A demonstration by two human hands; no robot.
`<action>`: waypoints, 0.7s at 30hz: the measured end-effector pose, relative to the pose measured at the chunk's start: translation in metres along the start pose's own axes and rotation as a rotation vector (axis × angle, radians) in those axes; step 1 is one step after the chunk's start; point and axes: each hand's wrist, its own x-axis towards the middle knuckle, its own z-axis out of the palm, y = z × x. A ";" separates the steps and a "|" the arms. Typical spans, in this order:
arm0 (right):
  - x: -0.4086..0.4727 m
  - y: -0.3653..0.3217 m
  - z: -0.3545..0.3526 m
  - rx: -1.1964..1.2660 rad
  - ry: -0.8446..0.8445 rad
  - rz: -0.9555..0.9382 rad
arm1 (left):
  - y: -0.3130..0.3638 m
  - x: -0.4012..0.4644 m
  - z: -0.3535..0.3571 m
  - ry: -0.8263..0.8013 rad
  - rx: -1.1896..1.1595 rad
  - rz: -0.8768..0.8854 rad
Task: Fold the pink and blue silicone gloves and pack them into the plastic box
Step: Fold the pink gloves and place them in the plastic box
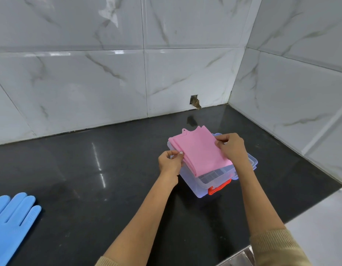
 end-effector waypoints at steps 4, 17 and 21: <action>-0.001 -0.003 0.001 0.019 -0.072 -0.030 | 0.005 0.013 -0.014 0.010 0.051 0.031; 0.003 -0.005 0.003 0.240 -0.496 0.296 | 0.015 0.029 -0.023 -0.074 0.266 0.003; -0.005 -0.009 0.009 0.113 -0.461 0.205 | 0.009 0.027 -0.018 -0.032 0.420 0.125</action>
